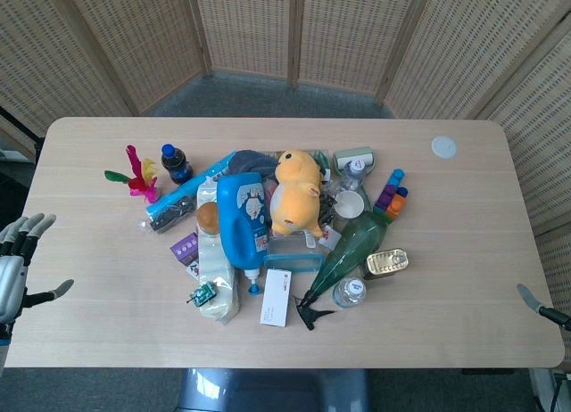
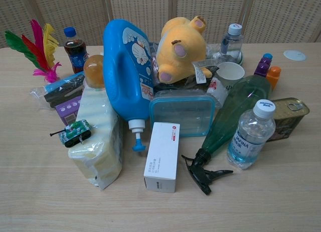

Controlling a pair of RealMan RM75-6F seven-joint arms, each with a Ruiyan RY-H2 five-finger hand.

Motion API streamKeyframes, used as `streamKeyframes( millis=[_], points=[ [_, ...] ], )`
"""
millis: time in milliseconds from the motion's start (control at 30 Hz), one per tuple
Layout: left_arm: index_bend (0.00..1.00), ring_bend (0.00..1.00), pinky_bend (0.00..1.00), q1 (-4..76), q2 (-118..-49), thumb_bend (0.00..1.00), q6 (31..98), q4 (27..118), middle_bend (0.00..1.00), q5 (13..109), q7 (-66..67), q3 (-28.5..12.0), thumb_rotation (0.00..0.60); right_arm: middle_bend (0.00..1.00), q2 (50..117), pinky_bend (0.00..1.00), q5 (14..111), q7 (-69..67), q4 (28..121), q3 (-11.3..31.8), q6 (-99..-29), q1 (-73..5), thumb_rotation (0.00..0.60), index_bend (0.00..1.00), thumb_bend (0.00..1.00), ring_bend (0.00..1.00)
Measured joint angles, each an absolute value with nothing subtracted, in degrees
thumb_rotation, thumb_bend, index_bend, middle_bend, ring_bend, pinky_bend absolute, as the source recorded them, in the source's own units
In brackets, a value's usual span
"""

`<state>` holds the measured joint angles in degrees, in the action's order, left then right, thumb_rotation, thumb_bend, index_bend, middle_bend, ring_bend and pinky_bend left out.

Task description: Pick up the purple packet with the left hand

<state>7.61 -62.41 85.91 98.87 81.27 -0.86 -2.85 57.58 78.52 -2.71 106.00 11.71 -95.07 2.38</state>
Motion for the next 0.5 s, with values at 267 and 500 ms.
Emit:
streamKeyframes(
  millis=[267,500],
  points=[
    [0.11,0.0,0.0,7.5,-64.07,0.05,84.61,98.74,0.0,78.68,1.75,-3.33,0.6,0.0,57.11,0.0,77.93,-4.16,105.85,11.97,-94.8,2.49,0.492,0.0,0.0,0.0],
    [0.04,0.0,0.0,8.09,-67.85,0.05,82.97,102.08,0.0,70.02,9.02,-5.31,0.6,0.0,56.69,0.0,78.69,-4.73,106.22,11.61,-94.63,2.54,0.492,0.0,0.0,0.0]
  ],
)
